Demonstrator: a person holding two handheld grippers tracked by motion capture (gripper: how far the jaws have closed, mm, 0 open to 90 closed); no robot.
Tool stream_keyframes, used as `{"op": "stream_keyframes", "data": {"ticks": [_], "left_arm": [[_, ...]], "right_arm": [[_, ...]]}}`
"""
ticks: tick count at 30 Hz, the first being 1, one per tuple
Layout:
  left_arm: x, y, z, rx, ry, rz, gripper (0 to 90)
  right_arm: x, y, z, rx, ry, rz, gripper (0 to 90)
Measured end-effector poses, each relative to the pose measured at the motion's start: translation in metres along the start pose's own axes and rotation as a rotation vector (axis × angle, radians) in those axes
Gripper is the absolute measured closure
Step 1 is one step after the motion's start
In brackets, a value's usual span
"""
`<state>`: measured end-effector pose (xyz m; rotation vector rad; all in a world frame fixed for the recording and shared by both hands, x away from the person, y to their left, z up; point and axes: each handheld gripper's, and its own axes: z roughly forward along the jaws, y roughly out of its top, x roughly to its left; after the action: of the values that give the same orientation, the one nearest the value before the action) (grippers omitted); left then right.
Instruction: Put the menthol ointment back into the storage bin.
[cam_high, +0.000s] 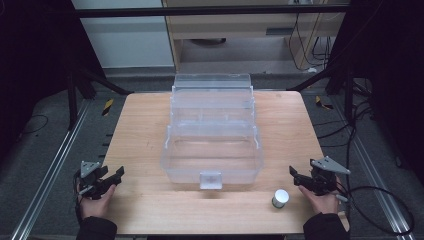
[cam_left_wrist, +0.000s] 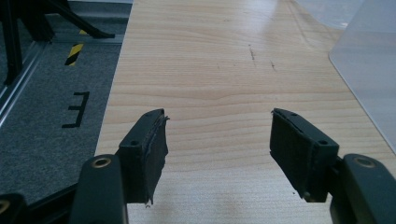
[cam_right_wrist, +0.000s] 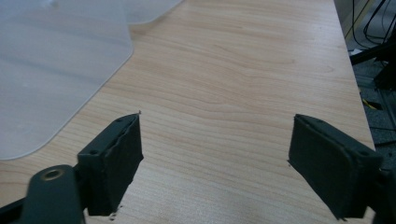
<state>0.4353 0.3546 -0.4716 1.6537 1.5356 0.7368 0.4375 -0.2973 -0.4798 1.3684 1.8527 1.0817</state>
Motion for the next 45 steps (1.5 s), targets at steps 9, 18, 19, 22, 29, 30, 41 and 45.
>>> {"op": "stream_keyframes", "data": {"ticks": [9,18,19,22,29,30,41,45], "left_arm": [[0.000,-0.001,0.003,0.027,-0.002,0.014,35.9],[-0.002,-0.003,0.006,0.048,-0.010,0.023,35.9],[-0.002,-0.003,0.006,0.049,-0.010,0.024,36.0],[-0.003,-0.003,0.007,0.056,-0.010,0.028,36.1],[-0.004,-0.003,0.008,0.059,-0.016,0.032,36.7],[-0.004,-0.003,0.008,0.059,-0.016,0.032,36.9],[-0.005,-0.003,0.008,0.064,-0.016,0.038,39.3],[-0.006,-0.003,0.008,0.068,-0.017,0.044,40.3]], "right_arm": [[0.003,0.005,-0.004,0.012,0.020,-0.047,26.0],[0.006,0.020,-0.009,0.008,0.053,-0.086,31.6],[0.006,0.023,-0.010,0.004,0.057,-0.091,32.3],[0.010,0.032,-0.012,0.010,0.087,-0.112,32.9],[0.012,0.044,-0.015,0.043,0.120,-0.153,34.0],[0.012,0.046,-0.015,0.053,0.125,-0.158,34.0],[0.012,0.062,-0.018,0.101,0.178,-0.206,32.9],[0.015,0.067,-0.018,0.137,0.201,-0.257,31.4]]}}
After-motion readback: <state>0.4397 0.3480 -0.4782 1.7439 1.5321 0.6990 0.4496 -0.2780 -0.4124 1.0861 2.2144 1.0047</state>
